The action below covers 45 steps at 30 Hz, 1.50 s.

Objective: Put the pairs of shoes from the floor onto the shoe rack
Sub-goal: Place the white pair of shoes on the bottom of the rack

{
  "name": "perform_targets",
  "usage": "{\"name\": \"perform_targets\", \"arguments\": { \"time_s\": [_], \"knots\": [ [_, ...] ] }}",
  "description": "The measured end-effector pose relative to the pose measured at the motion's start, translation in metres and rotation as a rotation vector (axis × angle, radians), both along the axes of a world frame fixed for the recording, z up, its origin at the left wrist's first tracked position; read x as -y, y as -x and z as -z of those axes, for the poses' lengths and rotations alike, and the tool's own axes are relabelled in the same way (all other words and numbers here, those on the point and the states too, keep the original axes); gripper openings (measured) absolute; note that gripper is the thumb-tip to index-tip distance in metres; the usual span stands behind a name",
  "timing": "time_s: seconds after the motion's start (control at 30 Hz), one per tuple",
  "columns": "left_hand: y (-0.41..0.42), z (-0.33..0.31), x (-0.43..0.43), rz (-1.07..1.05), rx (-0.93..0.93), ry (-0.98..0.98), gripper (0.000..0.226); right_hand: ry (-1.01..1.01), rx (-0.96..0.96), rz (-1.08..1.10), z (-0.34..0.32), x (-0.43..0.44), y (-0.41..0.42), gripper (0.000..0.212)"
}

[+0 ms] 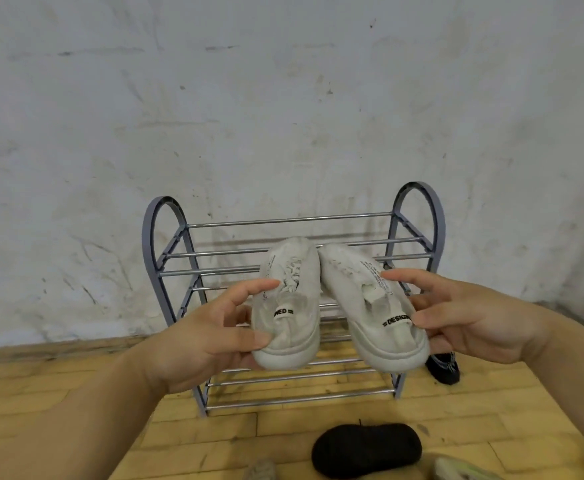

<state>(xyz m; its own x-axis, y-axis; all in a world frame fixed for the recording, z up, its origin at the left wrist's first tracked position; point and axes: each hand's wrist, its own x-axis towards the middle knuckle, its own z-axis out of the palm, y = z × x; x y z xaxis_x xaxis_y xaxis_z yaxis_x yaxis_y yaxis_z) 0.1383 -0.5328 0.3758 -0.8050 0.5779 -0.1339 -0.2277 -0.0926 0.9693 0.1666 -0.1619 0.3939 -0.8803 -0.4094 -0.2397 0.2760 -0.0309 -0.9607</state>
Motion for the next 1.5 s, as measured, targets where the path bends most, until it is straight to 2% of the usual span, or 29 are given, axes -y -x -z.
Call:
{"name": "perform_targets", "arguments": {
  "time_s": [0.17,0.3,0.47,0.57,0.63,0.7,0.8,0.9,1.03,1.17,1.5],
  "knots": [
    [-0.025,0.004,0.003,0.108,0.044,0.047,0.084,-0.041,0.093,-0.016,0.004,-0.020,-0.039,0.094],
    [-0.030,0.019,-0.006,0.161,0.120,0.074,0.081,-0.114,0.193,-0.017,0.018,-0.028,-0.051,0.087],
    [-0.031,0.049,-0.034,0.231,0.218,0.224,0.071,-0.226,0.286,-0.030,0.043,-0.026,-0.050,0.082],
    [-0.028,0.078,-0.053,0.276,0.305,0.297,0.068,-0.302,0.382,-0.027,0.071,-0.025,-0.039,0.071],
    [-0.020,0.105,-0.062,0.284,0.358,0.347,0.075,-0.351,0.437,-0.029,0.097,-0.024,-0.029,0.074],
    [-0.007,0.133,-0.068,0.287,0.403,0.392,0.076,-0.354,0.496,0.000,0.124,-0.023,-0.020,0.079],
    [0.012,0.175,-0.078,0.252,0.386,0.467,0.071,-0.329,0.547,0.027,0.166,-0.022,-0.003,0.070],
    [0.024,0.218,-0.099,0.174,0.352,0.522,0.078,-0.316,0.563,0.075,0.212,-0.021,0.018,0.074],
    [0.040,0.277,-0.114,0.184,0.257,0.625,0.088,-0.380,0.581,0.177,0.282,-0.021,0.043,0.077],
    [0.060,0.334,-0.117,0.140,0.152,0.616,0.085,-0.339,0.568,0.284,0.335,-0.025,0.072,0.077],
    [0.112,0.393,-0.141,-0.007,0.242,0.524,0.082,-0.338,0.459,0.400,0.386,-0.039,0.119,0.079]
  ]
}}
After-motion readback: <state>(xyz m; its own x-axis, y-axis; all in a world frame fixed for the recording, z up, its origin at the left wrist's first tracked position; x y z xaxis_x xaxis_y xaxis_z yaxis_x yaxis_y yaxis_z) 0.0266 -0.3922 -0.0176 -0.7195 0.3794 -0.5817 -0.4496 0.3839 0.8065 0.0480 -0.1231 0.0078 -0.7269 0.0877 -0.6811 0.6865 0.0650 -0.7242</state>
